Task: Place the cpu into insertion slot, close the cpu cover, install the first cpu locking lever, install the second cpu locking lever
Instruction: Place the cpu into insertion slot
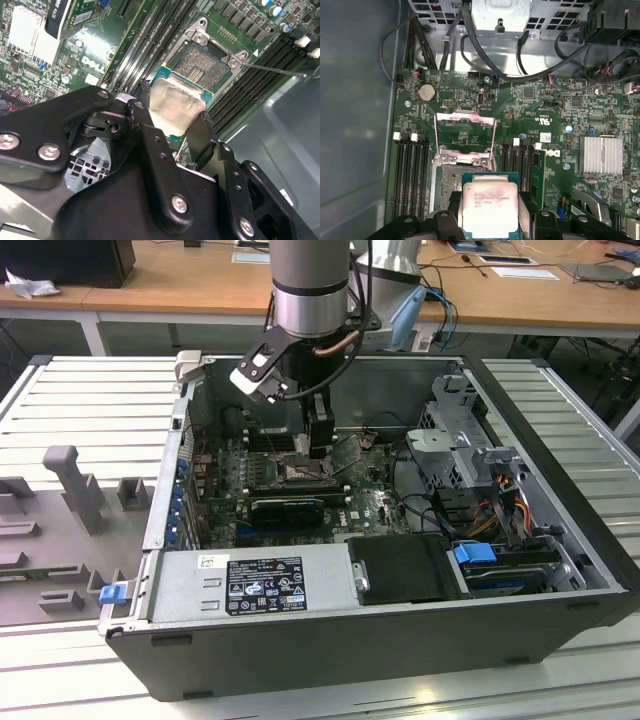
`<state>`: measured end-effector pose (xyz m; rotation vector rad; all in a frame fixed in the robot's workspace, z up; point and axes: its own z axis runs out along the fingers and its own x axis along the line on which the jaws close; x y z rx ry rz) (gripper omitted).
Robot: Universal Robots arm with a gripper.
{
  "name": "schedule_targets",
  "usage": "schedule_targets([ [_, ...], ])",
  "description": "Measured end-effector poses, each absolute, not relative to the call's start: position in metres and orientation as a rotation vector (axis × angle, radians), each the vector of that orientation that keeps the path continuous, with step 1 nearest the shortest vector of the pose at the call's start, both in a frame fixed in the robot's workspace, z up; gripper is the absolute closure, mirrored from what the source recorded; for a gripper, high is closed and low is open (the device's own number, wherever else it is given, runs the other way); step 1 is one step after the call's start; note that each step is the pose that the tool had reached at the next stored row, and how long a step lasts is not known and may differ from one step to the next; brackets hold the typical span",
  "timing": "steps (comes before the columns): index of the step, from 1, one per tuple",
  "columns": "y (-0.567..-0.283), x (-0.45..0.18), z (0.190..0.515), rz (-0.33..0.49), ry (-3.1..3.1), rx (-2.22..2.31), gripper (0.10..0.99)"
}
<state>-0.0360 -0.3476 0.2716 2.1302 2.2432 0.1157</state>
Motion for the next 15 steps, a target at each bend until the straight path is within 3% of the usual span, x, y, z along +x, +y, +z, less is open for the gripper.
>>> schedule_targets([
  [15, -0.348, -0.039, 0.256, 0.116, 2.243, 2.13, 0.557],
])
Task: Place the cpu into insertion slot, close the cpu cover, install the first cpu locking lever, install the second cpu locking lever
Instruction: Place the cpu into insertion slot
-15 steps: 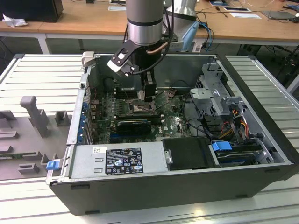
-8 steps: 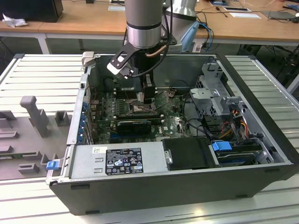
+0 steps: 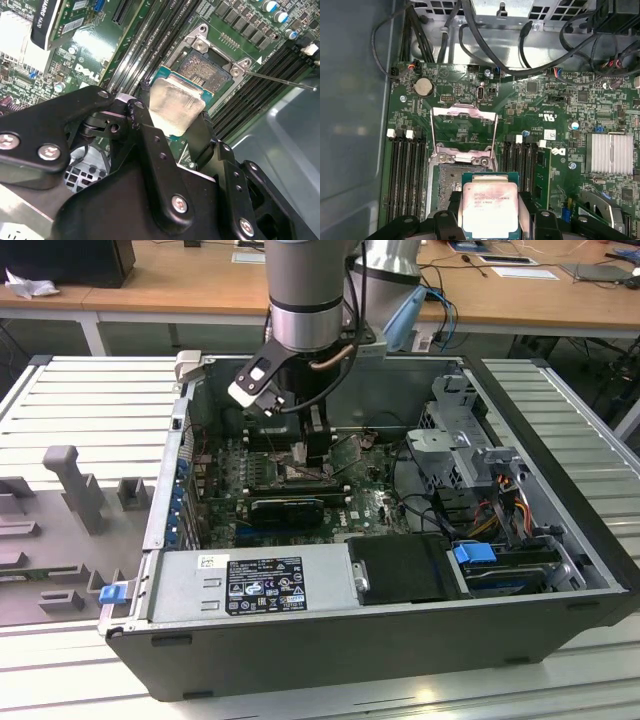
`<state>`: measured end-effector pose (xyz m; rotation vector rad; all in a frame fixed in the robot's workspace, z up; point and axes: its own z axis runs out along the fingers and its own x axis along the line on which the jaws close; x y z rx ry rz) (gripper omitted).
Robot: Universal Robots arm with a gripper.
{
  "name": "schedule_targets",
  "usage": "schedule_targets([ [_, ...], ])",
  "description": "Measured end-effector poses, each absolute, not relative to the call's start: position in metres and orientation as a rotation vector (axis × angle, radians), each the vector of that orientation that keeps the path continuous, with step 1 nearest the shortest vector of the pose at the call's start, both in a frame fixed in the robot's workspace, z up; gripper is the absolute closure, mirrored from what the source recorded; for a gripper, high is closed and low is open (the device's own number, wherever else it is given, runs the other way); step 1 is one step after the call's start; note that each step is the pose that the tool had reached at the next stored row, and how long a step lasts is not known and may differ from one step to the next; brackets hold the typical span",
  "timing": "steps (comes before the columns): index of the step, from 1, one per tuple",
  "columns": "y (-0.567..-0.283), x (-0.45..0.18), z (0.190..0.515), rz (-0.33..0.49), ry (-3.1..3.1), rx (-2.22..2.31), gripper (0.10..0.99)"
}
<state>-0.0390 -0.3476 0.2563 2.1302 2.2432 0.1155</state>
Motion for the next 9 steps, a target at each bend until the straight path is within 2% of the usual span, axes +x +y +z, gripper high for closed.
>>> schedule_targets([
  [9, -0.3476, -0.0403, 0.2463, 0.115, 2.244, 2.131, 0.557],
])
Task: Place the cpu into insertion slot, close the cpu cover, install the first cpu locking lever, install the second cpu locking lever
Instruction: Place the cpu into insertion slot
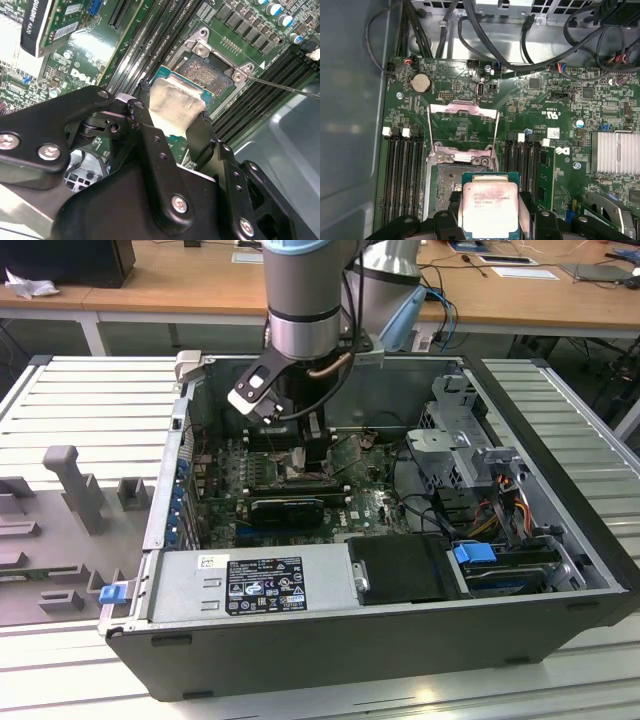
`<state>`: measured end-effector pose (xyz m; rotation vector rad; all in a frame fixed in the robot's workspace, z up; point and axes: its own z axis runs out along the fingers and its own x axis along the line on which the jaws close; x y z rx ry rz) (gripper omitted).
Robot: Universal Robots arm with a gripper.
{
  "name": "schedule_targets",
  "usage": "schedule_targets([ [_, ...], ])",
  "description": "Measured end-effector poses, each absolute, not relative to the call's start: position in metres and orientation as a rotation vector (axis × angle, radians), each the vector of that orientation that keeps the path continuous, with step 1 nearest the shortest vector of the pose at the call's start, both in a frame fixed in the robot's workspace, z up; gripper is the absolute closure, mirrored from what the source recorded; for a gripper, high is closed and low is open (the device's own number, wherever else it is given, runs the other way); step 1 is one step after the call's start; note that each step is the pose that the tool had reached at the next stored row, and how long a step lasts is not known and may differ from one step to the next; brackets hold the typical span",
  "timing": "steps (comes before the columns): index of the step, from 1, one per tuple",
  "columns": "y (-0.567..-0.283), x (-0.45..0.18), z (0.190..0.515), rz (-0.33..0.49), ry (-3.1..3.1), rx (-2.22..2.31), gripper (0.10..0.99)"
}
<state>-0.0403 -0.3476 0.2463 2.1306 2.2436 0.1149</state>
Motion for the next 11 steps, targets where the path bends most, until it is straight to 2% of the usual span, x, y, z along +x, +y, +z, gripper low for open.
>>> schedule_targets([
  [11, -0.3439, -0.0406, 0.2401, 0.114, 2.243, 2.132, 0.557],
])
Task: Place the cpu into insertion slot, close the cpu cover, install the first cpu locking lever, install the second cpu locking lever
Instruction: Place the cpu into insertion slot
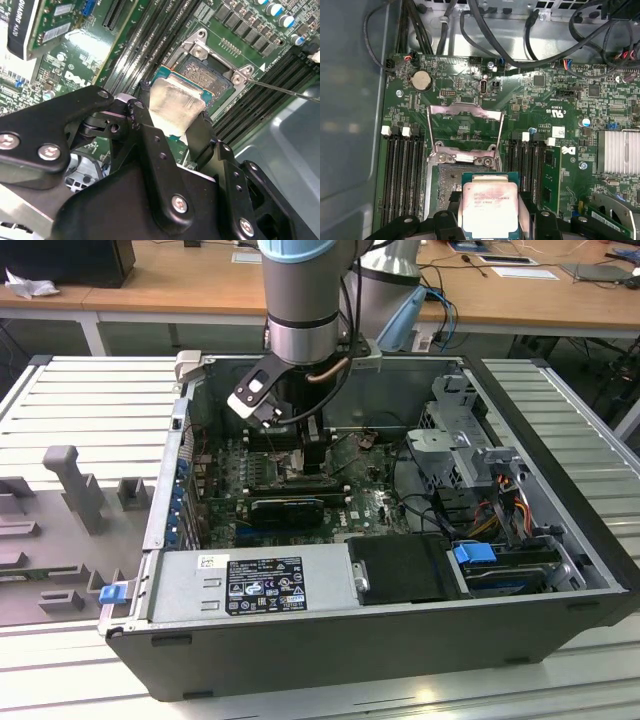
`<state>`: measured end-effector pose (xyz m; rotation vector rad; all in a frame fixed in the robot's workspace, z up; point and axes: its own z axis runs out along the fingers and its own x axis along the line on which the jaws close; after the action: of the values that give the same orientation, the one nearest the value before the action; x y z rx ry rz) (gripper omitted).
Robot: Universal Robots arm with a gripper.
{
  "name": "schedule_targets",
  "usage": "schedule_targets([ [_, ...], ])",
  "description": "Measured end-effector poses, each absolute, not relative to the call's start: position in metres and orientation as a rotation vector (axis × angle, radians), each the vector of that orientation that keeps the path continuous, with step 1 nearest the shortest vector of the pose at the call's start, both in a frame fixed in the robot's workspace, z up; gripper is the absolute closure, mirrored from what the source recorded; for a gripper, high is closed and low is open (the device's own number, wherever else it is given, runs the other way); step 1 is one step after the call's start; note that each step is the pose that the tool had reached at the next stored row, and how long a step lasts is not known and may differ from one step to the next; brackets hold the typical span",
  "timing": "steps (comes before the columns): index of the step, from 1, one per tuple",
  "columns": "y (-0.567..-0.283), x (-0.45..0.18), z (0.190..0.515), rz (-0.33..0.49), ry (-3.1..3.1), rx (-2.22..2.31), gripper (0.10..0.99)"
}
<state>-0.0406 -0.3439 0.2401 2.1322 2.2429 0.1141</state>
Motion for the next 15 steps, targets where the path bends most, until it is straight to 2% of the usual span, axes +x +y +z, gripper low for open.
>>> schedule_targets([
  [15, -0.333, -0.037, 0.24, 0.111, 2.191, 2.184, 0.557],
])
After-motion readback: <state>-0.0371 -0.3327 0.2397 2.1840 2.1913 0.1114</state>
